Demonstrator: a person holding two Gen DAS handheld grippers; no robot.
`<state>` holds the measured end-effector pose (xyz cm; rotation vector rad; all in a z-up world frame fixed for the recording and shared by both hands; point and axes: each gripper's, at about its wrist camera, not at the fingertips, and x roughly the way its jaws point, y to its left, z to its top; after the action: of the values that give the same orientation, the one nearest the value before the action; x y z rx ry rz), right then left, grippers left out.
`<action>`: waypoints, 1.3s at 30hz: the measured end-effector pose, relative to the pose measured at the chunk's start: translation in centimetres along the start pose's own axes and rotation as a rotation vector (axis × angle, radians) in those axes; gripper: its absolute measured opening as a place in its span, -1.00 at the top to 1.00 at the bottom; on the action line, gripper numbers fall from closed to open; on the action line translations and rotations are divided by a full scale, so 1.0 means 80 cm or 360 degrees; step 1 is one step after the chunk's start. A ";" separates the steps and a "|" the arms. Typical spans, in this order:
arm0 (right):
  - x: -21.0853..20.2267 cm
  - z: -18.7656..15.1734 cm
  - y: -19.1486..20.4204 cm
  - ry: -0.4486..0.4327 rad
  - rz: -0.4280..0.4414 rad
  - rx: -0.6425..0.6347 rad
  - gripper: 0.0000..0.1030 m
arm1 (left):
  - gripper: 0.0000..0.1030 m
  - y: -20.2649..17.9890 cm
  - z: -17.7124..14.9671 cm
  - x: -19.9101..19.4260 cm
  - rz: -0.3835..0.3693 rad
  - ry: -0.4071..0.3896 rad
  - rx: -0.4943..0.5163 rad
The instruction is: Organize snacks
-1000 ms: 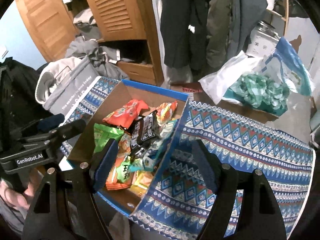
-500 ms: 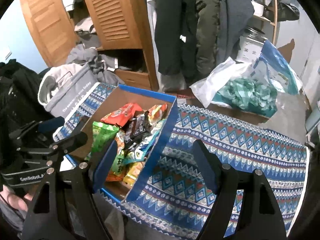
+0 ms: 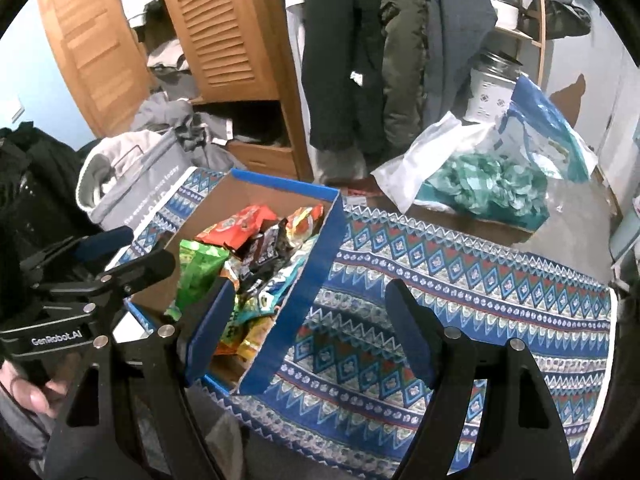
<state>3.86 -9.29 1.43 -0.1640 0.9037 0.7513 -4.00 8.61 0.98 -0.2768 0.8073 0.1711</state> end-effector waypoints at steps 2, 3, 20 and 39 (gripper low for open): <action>-0.001 0.000 -0.001 -0.0001 0.0005 0.0004 -0.51 | -0.67 -0.001 0.000 0.002 -0.0001 0.0008 -0.0011; -0.001 0.000 -0.001 -0.0001 0.0003 0.0007 -0.51 | -0.67 -0.002 0.000 0.004 0.0001 0.0014 -0.0017; -0.005 -0.001 -0.007 -0.0008 0.0000 0.0016 -0.51 | -0.67 -0.007 0.001 -0.001 0.0026 -0.0026 -0.0001; -0.005 0.002 -0.005 -0.0018 -0.0006 0.0018 -0.51 | -0.67 -0.011 0.001 -0.001 0.0109 -0.0001 0.0048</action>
<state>4.09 -9.73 1.76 -0.1514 0.8967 0.7431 -3.80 7.82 1.24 -0.2204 0.8188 0.2232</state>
